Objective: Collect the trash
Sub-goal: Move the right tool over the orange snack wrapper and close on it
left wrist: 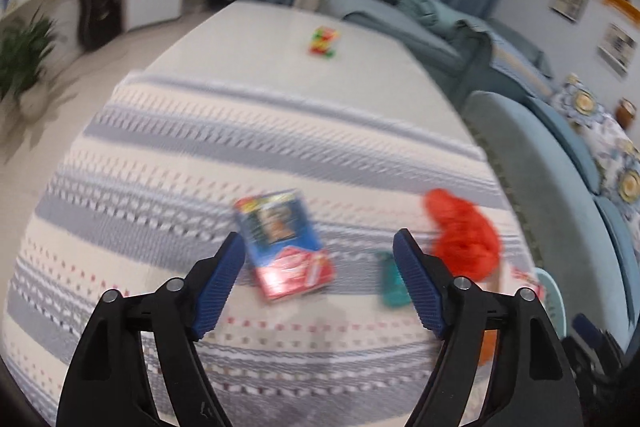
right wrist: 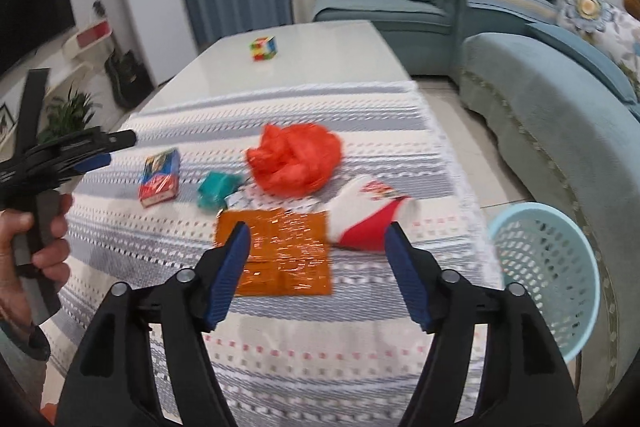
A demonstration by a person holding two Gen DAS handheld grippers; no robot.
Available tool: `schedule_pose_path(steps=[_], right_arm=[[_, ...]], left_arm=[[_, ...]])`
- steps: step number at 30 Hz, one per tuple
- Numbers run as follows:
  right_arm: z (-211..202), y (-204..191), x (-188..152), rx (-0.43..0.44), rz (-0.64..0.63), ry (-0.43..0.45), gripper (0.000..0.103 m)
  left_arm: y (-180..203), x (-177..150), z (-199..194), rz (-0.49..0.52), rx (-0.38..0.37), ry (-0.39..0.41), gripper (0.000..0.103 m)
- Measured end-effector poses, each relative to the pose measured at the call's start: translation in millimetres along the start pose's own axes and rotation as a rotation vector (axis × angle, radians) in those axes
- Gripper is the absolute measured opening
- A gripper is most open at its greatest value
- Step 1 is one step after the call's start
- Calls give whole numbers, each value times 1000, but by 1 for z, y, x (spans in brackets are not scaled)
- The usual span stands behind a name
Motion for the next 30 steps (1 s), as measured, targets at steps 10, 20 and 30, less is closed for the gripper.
schedule_pose_path(steps=[10, 20, 30], right_arm=[[54, -45, -22, 13, -47, -125, 92], [83, -47, -39, -80, -82, -193, 92], [96, -44, -41, -51, -44, -218, 90]], left_arm=[[-38, -12, 56, -105, 129, -64, 79], [-38, -17, 72, -1, 236, -74, 78], [-26, -33, 73, 97, 284, -95, 75]])
Point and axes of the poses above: each gripper's, at about its wrist camera, not at the fingertips, and z roughly the way its jaws point, y to its right, x to its top, the point moved 10 cm from there along z, roughly the way its jaws point, and after that the axes turned 15 degrees about -x, right-handed, at the moved point
